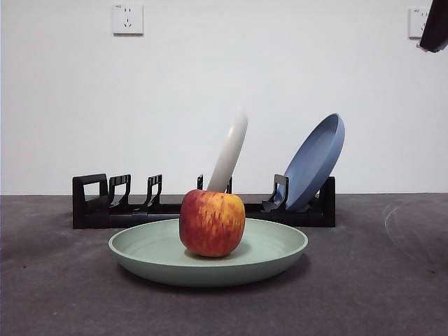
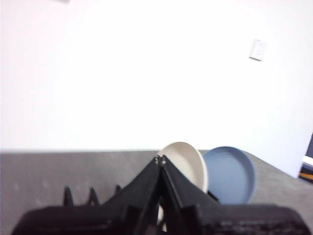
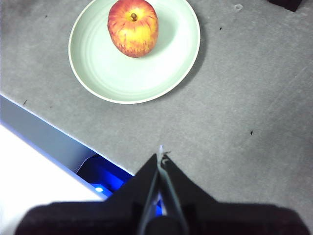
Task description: Take the green plate from the plate rack,put the plate on the table,take the apple from the table,put the apple in the plate
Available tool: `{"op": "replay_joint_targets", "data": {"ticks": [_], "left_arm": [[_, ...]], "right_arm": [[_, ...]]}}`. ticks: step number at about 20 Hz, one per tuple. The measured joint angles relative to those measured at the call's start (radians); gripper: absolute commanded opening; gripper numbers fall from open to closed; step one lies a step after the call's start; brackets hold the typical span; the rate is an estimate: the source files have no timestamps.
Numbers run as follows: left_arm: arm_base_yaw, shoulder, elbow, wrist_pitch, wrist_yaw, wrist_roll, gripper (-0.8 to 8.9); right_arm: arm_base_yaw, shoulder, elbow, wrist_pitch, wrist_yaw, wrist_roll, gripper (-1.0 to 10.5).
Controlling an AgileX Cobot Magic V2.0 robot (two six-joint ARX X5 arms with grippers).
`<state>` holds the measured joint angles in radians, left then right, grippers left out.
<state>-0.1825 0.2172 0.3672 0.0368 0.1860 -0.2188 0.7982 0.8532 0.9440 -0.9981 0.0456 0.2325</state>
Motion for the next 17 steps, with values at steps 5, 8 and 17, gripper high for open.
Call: {"op": "replay_joint_targets", "data": {"ticks": [5,8,17], "left_arm": [[0.096,-0.194,-0.305,0.13,-0.002,0.078,-0.03],[0.135,-0.209,-0.349,0.077,-0.01,0.089,-0.03],[0.161,-0.209,-0.349,-0.216,-0.129,0.143,-0.03]], "right_arm": [[0.0,0.0,0.0,0.0,0.0,0.0,0.0],[0.0,0.0,0.0,-0.001,0.0,0.0,0.0],[0.0,0.0,0.0,0.0,0.008,0.0,0.0]]}}
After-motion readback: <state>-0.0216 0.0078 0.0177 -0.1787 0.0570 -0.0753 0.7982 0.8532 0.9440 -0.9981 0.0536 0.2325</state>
